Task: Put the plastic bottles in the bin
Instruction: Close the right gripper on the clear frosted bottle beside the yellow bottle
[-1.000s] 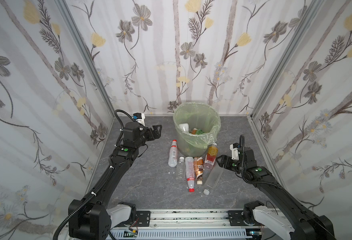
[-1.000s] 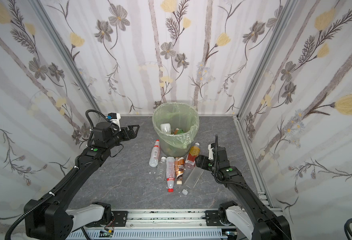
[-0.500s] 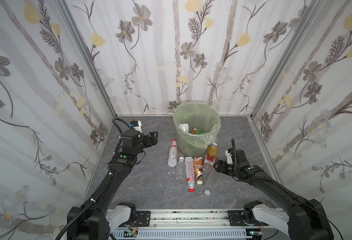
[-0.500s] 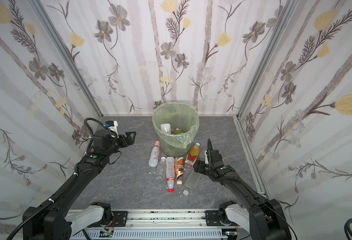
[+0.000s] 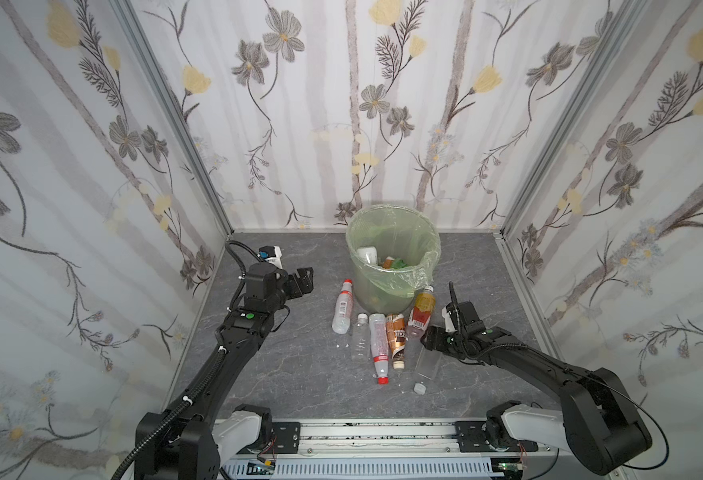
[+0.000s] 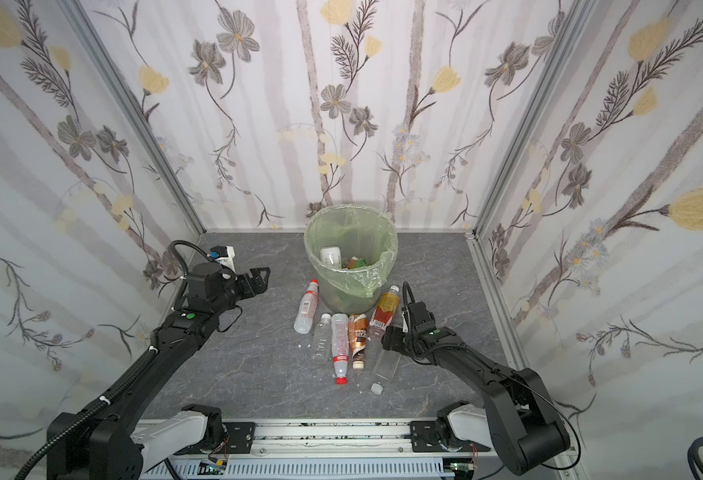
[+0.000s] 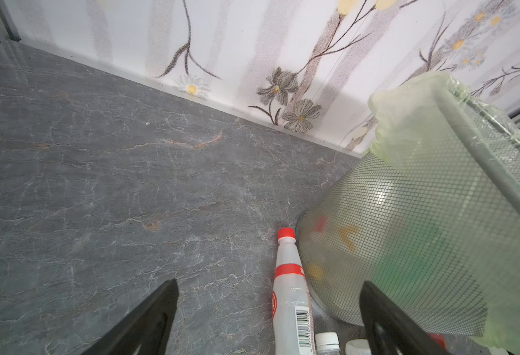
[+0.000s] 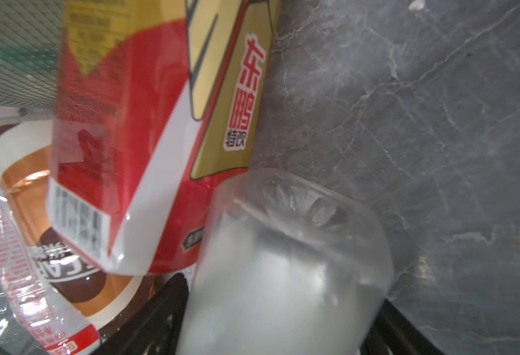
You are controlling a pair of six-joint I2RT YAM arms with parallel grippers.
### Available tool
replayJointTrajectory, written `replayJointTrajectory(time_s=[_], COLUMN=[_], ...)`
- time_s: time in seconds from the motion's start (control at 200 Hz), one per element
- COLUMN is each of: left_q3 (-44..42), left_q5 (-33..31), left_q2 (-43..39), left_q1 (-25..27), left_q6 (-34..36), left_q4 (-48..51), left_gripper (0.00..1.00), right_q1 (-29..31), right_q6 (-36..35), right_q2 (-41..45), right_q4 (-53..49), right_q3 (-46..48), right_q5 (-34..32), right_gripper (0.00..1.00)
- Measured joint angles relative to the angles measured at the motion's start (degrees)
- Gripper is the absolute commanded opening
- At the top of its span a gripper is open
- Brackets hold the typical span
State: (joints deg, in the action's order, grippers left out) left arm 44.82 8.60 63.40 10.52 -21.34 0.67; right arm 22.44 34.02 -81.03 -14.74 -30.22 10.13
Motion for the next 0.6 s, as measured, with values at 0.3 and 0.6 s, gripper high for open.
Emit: replayJointTrajectory(time_s=[0.3,0.6], left_q3=[-0.9,-0.9], left_q5=[-0.68,-0.68], left_q2=[-0.9,-0.85], left_q1=[-0.17,-0.28], left_q6=[0.15,0.17], left_q4=[0.0,0.0], left_gripper=[0.94,0.94], right_q1=[0.11,0.13], right_q6=[-1.2,-4.35], right_q2=[-1.95,-0.7], right_q4=[-1.03,-5.62], right_q3=[-1.55,-5.25], right_q5=[-2.56,-8.61], right_gripper=[0.69,0.59])
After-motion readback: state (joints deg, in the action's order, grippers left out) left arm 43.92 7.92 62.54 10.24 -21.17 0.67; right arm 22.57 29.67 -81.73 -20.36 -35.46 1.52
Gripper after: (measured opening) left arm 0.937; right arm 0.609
